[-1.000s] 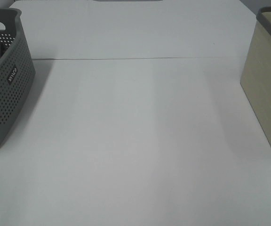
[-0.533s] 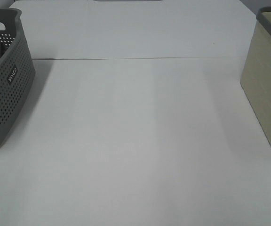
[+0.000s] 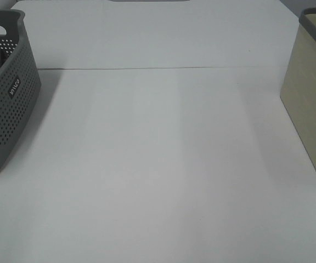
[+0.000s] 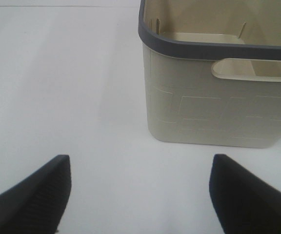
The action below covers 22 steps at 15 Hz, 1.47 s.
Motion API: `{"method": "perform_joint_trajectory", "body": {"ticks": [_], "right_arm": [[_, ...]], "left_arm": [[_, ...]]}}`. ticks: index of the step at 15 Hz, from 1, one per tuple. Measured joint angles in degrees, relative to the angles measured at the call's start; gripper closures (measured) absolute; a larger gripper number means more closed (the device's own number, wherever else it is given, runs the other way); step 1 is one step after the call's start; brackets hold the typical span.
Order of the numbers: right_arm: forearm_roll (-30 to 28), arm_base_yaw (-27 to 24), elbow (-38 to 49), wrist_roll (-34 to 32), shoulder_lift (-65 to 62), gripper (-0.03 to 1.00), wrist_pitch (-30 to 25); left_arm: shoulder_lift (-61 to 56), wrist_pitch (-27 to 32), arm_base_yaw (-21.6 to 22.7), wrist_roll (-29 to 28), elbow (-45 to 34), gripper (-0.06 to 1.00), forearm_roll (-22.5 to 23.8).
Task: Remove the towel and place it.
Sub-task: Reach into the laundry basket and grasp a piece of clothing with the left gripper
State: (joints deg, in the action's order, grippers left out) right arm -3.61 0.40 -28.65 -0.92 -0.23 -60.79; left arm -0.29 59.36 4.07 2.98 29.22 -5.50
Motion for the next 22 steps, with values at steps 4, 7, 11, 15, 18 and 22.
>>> {"method": "perform_joint_trajectory", "body": {"ticks": [4,7,11,15,18,22], "right_arm": [[0.0,0.0,0.0,0.0,0.0,0.20,0.0],[0.0,0.0,0.0,0.0,0.0,0.20,0.0],[0.0,0.0,0.0,0.0,0.0,0.20,0.0],[0.0,0.0,0.0,0.0,0.0,0.20,0.0],[0.0,0.0,0.0,0.0,0.0,0.20,0.0],[0.0,0.0,0.0,0.0,0.0,0.20,0.0]], "left_arm": [[0.0,0.0,0.0,0.0,0.0,-0.05,0.0],[0.0,0.0,0.0,0.0,0.0,-0.05,0.2],[0.0,0.0,0.0,0.0,0.0,-0.05,0.2],[0.0,0.0,0.0,0.0,0.0,-0.05,0.2],[0.0,0.0,0.0,0.0,0.0,-0.05,0.2],[0.0,0.0,0.0,0.0,0.0,-0.05,0.2]]}}
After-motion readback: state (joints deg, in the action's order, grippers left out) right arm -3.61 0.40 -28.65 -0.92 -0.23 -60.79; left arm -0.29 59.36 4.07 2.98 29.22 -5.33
